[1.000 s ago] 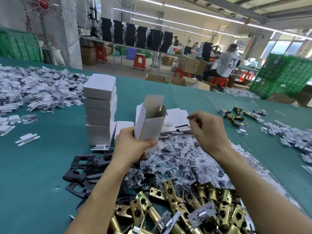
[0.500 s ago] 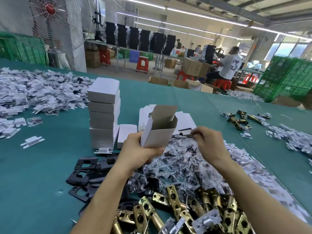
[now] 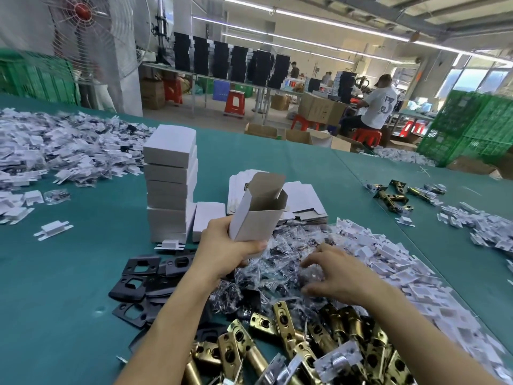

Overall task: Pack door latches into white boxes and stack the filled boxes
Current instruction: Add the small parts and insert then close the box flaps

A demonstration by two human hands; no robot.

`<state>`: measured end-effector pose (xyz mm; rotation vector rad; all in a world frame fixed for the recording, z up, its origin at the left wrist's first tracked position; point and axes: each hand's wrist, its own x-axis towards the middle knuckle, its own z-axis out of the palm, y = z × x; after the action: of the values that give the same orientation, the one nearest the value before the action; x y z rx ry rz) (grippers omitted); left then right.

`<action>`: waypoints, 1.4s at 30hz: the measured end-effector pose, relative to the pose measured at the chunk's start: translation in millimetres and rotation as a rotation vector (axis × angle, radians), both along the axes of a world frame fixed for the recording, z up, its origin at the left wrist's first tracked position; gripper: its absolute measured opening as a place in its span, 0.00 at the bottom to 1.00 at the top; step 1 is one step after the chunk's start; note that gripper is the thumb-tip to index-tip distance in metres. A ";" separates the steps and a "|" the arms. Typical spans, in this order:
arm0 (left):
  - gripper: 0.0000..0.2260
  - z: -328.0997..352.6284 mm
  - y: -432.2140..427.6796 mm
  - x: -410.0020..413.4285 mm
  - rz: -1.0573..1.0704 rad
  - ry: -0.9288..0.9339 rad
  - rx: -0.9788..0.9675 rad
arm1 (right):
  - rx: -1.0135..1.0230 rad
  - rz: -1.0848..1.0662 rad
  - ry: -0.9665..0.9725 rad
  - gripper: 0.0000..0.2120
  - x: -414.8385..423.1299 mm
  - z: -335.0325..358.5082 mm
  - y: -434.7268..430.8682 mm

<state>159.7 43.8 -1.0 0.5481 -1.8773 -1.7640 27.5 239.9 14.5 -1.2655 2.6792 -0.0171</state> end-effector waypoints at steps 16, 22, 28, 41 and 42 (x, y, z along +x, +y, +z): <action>0.17 -3.9 0.1 -1.0 -0.095 -0.018 0.066 | -1.107 0.262 -0.251 0.10 39.7 88.4 -12.2; 0.20 1.6 5.2 0.6 -0.225 -0.019 0.070 | -0.763 0.264 0.150 0.06 44.6 98.7 -38.6; 0.21 2.9 4.6 2.1 -0.235 -0.018 0.079 | -0.814 0.323 0.108 0.11 51.1 92.1 -44.5; 0.16 5.2 5.5 3.4 -0.254 -0.015 0.033 | -0.332 0.291 0.083 0.18 43.4 95.3 -34.4; 0.17 5.2 5.8 3.3 -0.251 -0.013 0.034 | -0.342 0.292 0.056 0.20 43.2 93.2 -32.9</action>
<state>163.1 49.6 4.2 0.3480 -2.0002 -1.9572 70.8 207.0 107.7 -1.7704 2.5836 -0.4229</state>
